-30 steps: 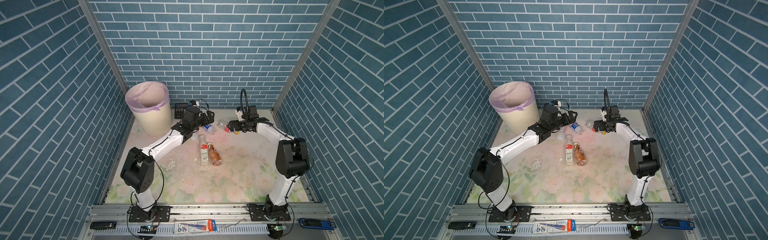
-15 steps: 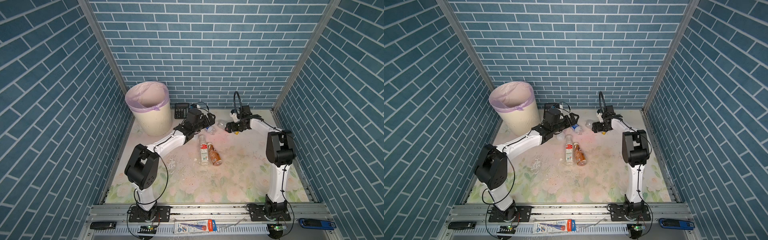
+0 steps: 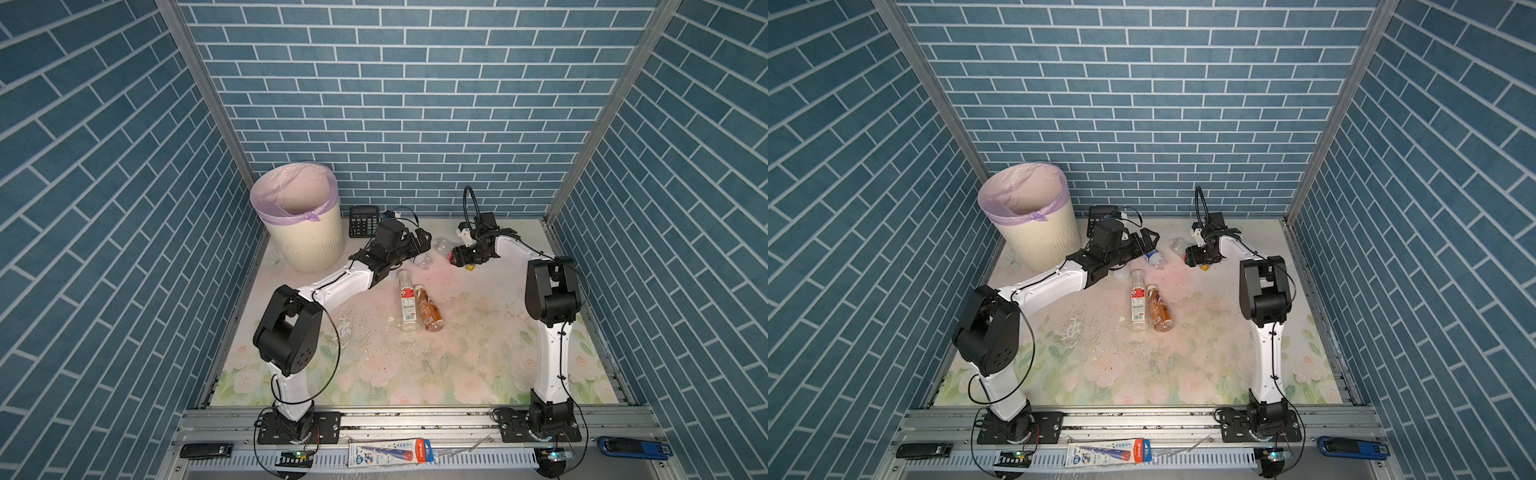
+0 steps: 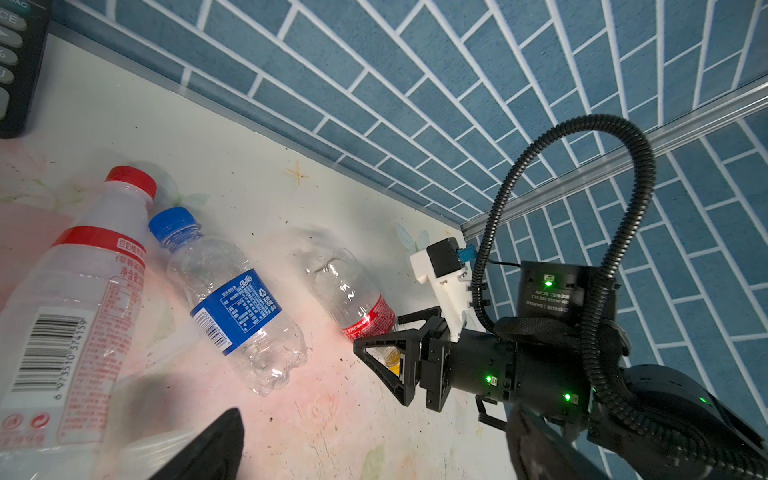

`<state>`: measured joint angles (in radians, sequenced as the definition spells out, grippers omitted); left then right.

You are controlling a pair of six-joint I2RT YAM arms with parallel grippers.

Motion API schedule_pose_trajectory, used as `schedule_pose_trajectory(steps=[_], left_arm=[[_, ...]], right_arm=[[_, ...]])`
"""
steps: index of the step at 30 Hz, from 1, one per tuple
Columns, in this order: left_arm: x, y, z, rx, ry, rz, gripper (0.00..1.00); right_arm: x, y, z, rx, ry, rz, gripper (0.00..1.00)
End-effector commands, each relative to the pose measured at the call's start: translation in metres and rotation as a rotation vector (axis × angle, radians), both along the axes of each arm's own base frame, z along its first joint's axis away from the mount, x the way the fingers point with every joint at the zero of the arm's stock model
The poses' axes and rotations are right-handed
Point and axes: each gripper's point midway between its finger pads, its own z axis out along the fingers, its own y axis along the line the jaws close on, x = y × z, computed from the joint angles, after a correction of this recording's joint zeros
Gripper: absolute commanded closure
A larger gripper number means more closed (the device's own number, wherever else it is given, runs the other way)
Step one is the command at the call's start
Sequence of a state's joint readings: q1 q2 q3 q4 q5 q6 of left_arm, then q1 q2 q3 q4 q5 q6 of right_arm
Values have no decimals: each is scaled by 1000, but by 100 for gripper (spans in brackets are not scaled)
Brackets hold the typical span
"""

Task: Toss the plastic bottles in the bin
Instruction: 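Close the right gripper around the red-labelled bottle's body, then grasp the red-labelled bottle's base with the left gripper while the right gripper holds it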

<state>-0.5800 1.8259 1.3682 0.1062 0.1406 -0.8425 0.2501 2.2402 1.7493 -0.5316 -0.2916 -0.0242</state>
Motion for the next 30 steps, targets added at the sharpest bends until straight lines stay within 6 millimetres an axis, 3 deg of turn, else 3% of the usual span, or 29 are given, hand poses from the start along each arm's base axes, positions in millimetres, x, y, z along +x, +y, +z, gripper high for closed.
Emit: schedule_pose_trajectory(steps=[1, 8, 17, 18, 30], left_arm=[[1, -1, -13, 10, 28, -3, 1], [1, -3, -17, 4, 46, -7, 1], [-3, -2, -15, -12, 63, -7, 1], [-4, -2, -13, -19, 64, -9, 1], [2, -12, 13, -98, 42, -23, 1]], right_arm=[[4, 2, 2, -6, 2, 29, 31], [4, 3, -5, 5, 14, 19, 47], [-3, 5, 16, 50, -10, -8, 55], [-5, 5, 32, 63, -34, -9, 55], [-46, 21, 108, 165, -123, -8, 57]])
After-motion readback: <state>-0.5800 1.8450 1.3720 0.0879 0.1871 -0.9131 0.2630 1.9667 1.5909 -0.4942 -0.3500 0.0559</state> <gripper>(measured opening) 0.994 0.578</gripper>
